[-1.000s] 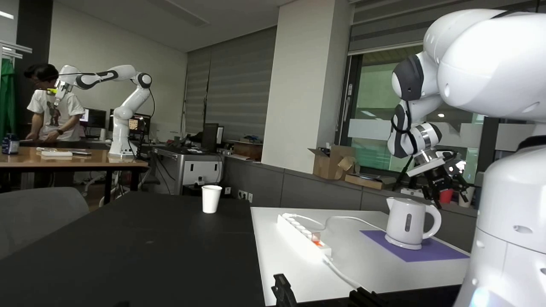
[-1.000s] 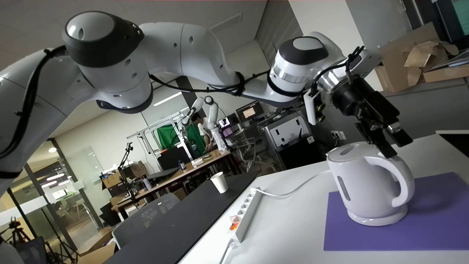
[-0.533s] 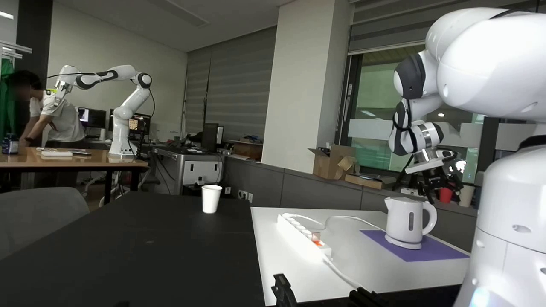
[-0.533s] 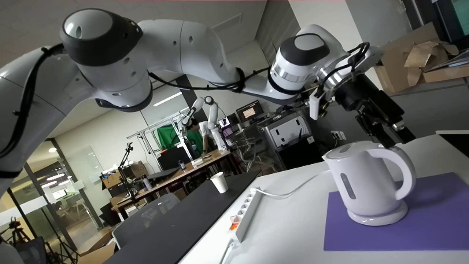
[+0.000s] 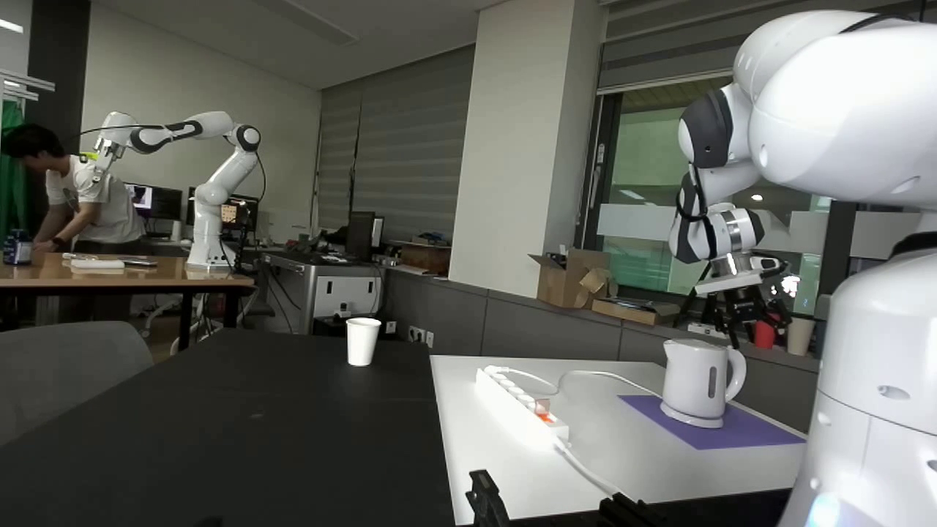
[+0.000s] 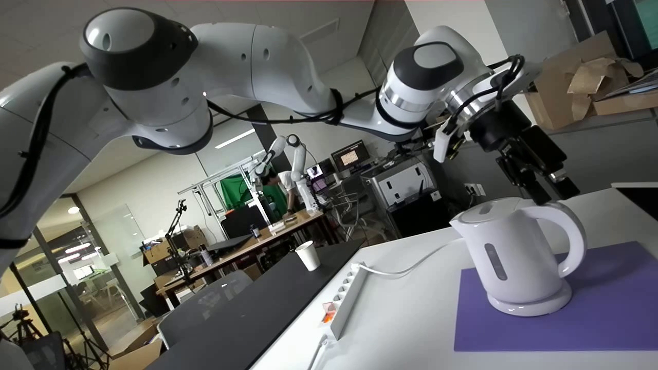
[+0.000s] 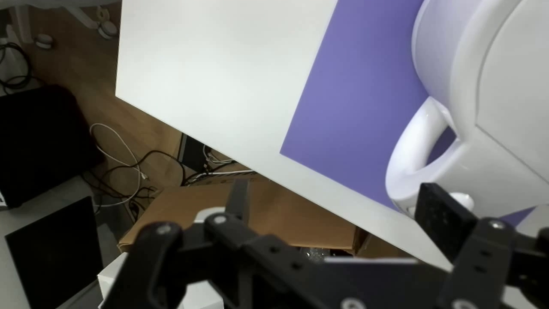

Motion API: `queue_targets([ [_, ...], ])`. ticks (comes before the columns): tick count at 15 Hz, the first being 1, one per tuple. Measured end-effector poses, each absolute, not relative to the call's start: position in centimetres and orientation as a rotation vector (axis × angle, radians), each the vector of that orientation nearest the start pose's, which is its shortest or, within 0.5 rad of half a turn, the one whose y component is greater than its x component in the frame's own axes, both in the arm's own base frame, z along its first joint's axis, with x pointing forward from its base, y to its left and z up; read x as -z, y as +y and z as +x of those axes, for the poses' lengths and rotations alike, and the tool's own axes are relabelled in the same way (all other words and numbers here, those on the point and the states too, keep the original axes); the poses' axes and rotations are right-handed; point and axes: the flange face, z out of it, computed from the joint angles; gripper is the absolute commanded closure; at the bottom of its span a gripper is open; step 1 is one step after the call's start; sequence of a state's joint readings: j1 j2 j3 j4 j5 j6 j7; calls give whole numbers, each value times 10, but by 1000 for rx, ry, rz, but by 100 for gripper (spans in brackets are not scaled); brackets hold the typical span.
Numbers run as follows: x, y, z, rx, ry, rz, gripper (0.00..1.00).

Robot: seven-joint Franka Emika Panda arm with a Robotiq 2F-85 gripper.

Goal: Turn on the white kettle

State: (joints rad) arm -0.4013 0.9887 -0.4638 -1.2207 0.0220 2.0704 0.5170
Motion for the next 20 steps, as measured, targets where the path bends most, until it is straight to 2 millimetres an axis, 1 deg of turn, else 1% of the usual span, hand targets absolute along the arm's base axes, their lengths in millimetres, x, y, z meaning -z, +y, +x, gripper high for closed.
queue_targets([
  [7, -208, -497, 561, -187, 1979, -2886, 0],
  [8, -209, -497, 562, -179, 1978, -2888, 2],
  [9, -210, -498, 563, -163, 1977, -2891, 25],
  [10, -211, -499, 564, -139, 1978, -2894, 26],
  [11, -213, -500, 565, -110, 1981, -2897, 29],
  [14, -219, -505, 567, -32, 1999, -2901, 52],
  [15, -220, -507, 567, -12, 2003, -2902, 58],
  [18, -223, -510, 567, 21, 2017, -2901, 80],
  [20, -223, -510, 567, 23, 2021, -2899, 92],
])
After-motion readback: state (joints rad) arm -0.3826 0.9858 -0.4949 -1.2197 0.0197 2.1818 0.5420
